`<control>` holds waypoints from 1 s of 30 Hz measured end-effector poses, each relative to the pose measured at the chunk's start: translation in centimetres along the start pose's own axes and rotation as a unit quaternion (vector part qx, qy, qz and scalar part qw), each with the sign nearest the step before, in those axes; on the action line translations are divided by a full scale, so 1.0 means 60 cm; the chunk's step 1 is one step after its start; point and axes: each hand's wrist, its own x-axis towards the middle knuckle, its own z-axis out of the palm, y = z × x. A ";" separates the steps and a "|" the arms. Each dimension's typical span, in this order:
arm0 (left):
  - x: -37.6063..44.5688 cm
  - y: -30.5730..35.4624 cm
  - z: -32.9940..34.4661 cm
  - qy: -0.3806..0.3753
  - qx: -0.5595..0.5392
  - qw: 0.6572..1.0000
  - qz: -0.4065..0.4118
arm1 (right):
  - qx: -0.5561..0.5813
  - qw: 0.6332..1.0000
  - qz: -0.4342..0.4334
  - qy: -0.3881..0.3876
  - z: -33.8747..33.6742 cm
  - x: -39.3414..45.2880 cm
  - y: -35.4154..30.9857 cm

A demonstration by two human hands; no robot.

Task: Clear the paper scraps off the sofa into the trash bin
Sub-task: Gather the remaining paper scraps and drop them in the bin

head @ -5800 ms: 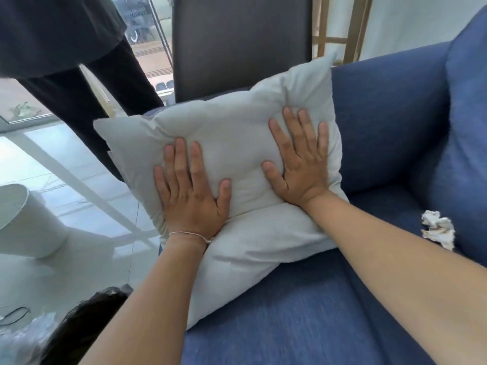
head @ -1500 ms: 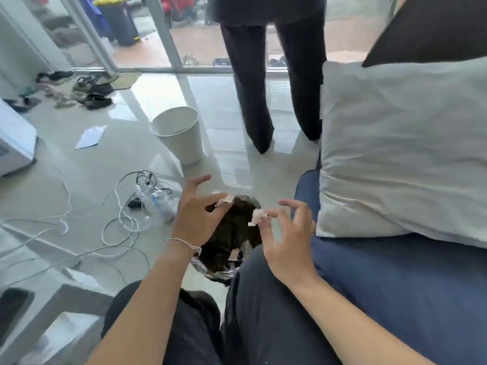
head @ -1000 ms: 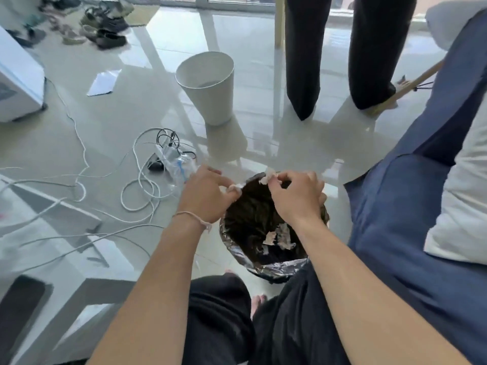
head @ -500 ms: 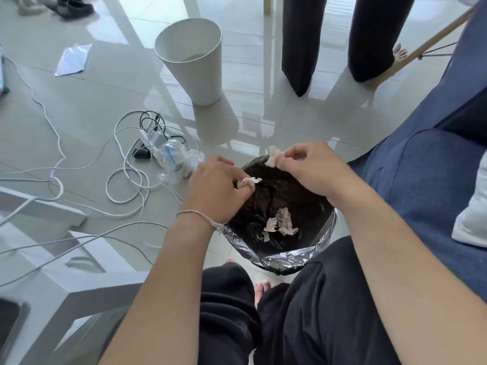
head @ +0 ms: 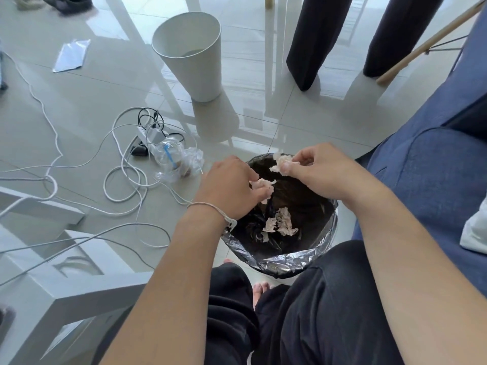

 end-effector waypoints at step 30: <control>-0.003 0.003 -0.017 0.013 -0.076 0.996 -0.040 | -0.117 0.992 0.012 -0.041 0.005 0.012 0.012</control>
